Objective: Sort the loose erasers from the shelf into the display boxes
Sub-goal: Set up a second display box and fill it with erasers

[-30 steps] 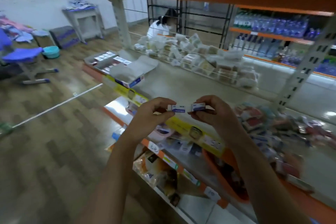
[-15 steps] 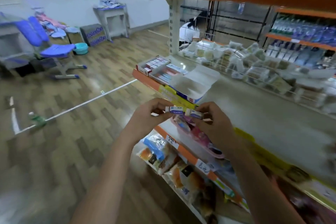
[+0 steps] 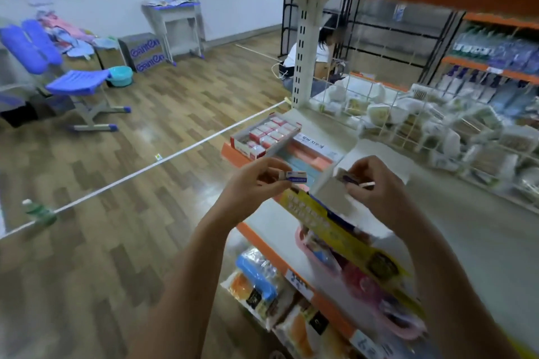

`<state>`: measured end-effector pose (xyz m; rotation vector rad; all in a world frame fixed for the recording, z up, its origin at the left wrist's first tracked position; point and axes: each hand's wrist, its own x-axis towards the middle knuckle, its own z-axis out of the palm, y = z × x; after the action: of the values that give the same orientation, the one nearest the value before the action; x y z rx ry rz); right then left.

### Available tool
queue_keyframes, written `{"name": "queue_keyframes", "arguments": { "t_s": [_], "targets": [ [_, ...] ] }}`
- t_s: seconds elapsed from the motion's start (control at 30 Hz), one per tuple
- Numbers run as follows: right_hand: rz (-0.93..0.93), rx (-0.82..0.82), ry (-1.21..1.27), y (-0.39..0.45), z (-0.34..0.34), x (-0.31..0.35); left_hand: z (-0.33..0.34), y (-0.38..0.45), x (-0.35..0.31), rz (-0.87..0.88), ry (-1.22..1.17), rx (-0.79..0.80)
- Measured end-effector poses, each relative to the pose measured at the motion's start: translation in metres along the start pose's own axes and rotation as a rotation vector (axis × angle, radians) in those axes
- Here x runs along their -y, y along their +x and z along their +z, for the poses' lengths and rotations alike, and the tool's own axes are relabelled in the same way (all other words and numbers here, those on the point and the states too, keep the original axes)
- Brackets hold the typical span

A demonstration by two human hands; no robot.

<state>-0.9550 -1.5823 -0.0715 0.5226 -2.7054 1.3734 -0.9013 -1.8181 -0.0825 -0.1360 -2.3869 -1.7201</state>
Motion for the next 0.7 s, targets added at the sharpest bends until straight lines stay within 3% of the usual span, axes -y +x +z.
{"name": "queue_keyframes", "arguments": {
  "t_s": [0.3,0.5,0.7],
  "targets": [
    [0.225,0.146,-0.075,0.031,-0.003,-0.021,0.014,0.093,0.017,0.048,-0.014,0.309],
    [0.366,0.179,-0.257,0.024,0.017,-0.017,0.018,0.132,0.027,0.143,0.037,0.538],
    [0.529,0.164,-0.221,0.025,0.043,-0.011,0.013,0.156,0.033,0.192,0.013,0.714]
  ]
}}
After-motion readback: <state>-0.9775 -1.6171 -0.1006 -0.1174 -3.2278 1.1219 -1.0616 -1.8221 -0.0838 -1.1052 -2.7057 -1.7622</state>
